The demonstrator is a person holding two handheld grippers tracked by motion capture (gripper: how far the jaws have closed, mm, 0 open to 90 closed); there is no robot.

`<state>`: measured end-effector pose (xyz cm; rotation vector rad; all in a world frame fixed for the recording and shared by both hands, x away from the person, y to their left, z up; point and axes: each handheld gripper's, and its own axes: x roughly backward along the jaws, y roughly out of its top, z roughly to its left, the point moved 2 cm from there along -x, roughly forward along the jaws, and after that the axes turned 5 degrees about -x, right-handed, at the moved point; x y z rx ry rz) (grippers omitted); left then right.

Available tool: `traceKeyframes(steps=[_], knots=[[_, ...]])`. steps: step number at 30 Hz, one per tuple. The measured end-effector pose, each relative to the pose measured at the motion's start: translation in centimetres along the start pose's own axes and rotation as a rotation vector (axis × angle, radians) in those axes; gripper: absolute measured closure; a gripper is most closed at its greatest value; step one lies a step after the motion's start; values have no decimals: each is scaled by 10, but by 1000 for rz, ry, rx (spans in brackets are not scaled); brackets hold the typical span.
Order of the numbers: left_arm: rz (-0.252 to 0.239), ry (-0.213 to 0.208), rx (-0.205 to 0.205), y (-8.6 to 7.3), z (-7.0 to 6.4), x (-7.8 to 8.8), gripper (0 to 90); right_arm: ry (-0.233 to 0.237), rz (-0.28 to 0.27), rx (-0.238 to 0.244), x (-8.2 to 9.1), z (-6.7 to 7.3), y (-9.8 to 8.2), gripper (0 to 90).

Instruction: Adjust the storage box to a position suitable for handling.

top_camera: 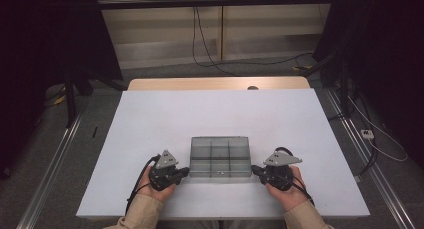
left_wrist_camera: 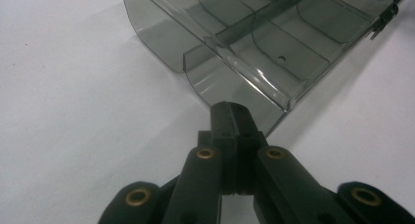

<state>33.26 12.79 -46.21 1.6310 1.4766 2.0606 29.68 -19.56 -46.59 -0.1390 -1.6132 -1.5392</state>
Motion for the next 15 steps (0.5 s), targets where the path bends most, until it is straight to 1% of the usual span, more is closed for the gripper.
traceKeyframes(steps=[1, 4, 5, 6, 9, 15], knots=[[0, -4, 6, 0, 0, 0, 900, 0, 0, -1, 0, 0, 0, 900], [0, -1, 6, 0, 0, 0, 900, -2, 0, 4, 0, 0, 0, 900], [1, 0, -4, 0, 0, 0, 900, -1, 0, 1, 0, 0, 0, 900], [0, -4, 5, 0, 0, 0, 900, -2, 0, 1, 0, 0, 0, 900], [2, -2, -8, 0, 1, 0, 900, 2, -1, -1, 0, 0, 0, 900], [5, -4, -3, 0, 1, 0, 900, 6, -3, 2, 0, -1, 0, 900]])
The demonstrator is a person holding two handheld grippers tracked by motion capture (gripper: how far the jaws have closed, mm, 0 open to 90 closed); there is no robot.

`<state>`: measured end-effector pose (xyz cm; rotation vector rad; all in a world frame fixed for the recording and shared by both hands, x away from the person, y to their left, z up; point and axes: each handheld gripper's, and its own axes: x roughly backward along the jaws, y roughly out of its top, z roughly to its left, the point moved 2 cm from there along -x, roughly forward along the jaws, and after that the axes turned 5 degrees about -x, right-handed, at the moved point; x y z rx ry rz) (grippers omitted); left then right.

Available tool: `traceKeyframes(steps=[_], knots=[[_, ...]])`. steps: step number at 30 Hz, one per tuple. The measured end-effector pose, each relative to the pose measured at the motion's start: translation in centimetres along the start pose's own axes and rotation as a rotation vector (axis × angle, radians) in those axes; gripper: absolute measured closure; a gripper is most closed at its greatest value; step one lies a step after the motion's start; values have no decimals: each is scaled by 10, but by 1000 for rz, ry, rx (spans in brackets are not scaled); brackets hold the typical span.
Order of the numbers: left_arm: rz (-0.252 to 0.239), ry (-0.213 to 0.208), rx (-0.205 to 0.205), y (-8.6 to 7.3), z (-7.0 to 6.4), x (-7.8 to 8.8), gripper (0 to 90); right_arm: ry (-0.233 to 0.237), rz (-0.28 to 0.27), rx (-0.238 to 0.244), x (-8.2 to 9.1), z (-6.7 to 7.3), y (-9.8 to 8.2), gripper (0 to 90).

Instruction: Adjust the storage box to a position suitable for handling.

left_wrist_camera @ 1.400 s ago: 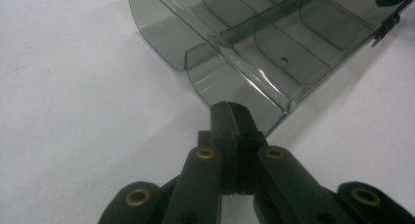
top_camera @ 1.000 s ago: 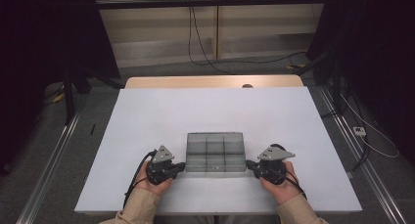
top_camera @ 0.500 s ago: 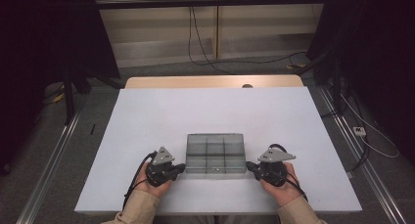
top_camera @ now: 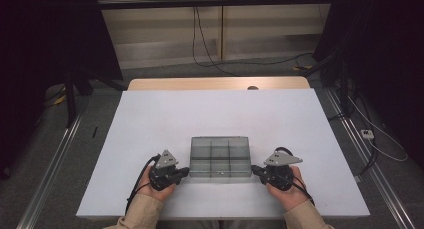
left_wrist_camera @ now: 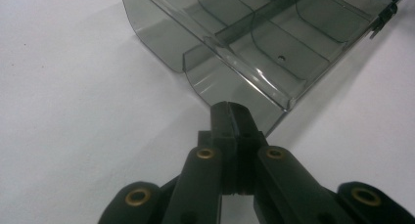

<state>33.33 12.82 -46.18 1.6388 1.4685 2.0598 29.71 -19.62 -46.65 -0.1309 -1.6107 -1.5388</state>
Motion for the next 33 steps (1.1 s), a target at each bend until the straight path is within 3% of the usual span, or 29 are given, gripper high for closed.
traceKeyframes(steps=[3, 6, 8, 14, 17, 18, 20, 23, 28, 31, 33], knots=[[3, -6, -3, 0, 2, 0, 900, 1, 0, 0, 0, 0, 0, 900], [-8, -17, 26, 1, 4, 1, 899, 0, -1, 4, -1, -1, 1, 900], [-8, 4, 17, 2, 6, 2, 872, -2, -27, -1, 1, -3, 5, 900], [-32, 15, 48, 3, 18, 12, 785, -12, -129, -23, 15, -8, 17, 868], [-19, -6, 46, 3, 22, 14, 643, 48, -185, -48, 21, -7, 25, 719], [-12, -14, 50, 3, 23, 15, 585, 81, -201, -44, 23, -5, 28, 702], [2, -22, 49, 3, 24, 15, 470, 105, -219, -28, 24, 0, 32, 619], [18, -11, 44, 2, 25, 15, 345, 167, -212, -36, 20, 9, 36, 473], [4, -54, 54, 1, 24, 16, 213, 223, -178, 1, 10, 27, 37, 338], [-14, -77, 81, 0, 26, 16, 126, 246, -169, 5, 4, 33, 37, 368], [-24, -89, 83, 0, 27, 17, 88, 279, -155, -2, 1, 37, 37, 478]])
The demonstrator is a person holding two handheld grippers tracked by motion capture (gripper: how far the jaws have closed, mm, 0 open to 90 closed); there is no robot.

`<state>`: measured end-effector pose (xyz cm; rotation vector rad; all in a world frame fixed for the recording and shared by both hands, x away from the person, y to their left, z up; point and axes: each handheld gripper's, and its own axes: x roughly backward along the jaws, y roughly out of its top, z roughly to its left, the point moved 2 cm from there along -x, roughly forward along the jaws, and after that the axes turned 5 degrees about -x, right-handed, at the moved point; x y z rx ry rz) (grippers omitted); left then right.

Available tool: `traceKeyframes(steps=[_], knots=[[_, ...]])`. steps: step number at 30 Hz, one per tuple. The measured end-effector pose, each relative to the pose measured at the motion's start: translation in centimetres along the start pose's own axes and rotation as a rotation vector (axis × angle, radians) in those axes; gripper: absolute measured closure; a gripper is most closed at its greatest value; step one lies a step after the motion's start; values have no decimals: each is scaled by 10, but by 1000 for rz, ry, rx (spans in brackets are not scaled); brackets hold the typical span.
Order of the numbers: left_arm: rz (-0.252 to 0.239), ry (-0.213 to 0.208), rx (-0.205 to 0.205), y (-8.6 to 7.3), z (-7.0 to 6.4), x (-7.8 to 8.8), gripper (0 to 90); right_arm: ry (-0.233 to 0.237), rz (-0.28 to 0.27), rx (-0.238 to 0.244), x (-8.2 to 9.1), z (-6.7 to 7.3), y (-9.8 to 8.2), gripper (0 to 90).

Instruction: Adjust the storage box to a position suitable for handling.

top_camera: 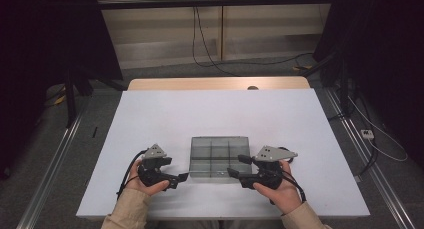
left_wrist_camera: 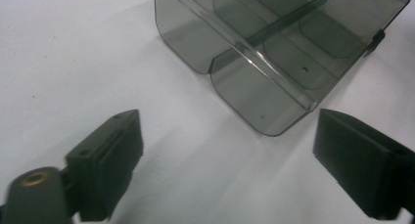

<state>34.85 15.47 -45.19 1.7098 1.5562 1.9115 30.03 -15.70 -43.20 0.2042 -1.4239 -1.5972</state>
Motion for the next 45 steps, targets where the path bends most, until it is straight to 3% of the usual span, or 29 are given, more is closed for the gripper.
traceKeyframes(steps=[9, 13, 24, 29, 33, 39, 45], knots=[[-32, -21, 5, 0, 1, 0, 78, 75, 67, 44, -10, 11, -6, 818], [-23, -20, 5, -1, 2, 0, 78, 92, 116, 61, -14, 11, -12, 900], [-24, -28, 6, -1, 2, 1, 78, 76, 202, 81, -26, 9, -22, 900], [-23, -27, 3, -1, 3, 0, 78, 63, 209, 88, -32, 7, -22, 900], [-20, -30, 2, -1, 4, 1, 79, 59, 197, 105, -31, 9, -21, 900], [-19, -30, -3, -1, 4, 1, 79, 73, 122, 103, -25, 11, -13, 900], [-38, -20, 7, 3, 7, 2, 84, 73, 84, 115, -23, 14, -5, 900]])
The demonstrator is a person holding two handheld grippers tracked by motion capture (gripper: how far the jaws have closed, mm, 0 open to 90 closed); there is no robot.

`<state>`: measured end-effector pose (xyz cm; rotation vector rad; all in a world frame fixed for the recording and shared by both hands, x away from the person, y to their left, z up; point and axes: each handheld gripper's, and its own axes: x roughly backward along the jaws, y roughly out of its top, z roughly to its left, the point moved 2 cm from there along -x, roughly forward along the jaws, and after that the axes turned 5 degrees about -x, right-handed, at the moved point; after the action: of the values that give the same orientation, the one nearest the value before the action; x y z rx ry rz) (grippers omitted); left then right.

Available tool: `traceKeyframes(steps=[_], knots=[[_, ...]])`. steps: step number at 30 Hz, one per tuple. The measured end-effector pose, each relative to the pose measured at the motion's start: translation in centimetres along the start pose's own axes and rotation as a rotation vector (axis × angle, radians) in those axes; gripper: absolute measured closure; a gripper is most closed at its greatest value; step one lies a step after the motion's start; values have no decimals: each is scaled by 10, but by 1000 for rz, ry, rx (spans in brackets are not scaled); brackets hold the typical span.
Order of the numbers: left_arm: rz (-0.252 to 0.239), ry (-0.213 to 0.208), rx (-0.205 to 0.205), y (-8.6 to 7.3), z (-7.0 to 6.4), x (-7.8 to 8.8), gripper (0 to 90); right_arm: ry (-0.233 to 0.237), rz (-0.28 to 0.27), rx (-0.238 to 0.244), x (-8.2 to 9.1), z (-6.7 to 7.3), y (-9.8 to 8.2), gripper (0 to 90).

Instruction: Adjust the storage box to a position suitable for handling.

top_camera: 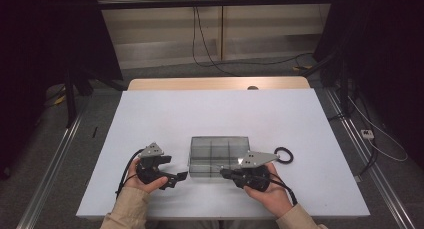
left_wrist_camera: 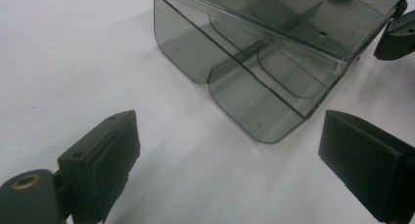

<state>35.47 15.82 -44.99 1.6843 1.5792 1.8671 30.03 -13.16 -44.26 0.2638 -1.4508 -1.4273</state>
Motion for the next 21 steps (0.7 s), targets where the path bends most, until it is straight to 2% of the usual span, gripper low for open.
traceKeyframes(steps=[2, 6, 14, 18, 21], knots=[[-13, 17, -4, 3, 3, 0, 84, -13, -18, 11, 1, 0, 3, 900], [-48, 23, 15, 15, 6, -3, 91, -17, -39, 9, 2, 0, 7, 900], [-58, 26, 21, 28, 13, -20, 127, -28, -58, 11, 5, 0, 12, 900], [-84, 37, 30, 33, 15, -19, 144, -35, -59, 2, 5, -2, 11, 832], [-111, 42, 38, 37, 17, -18, 160, -42, -49, 9, 7, -2, 11, 815]])
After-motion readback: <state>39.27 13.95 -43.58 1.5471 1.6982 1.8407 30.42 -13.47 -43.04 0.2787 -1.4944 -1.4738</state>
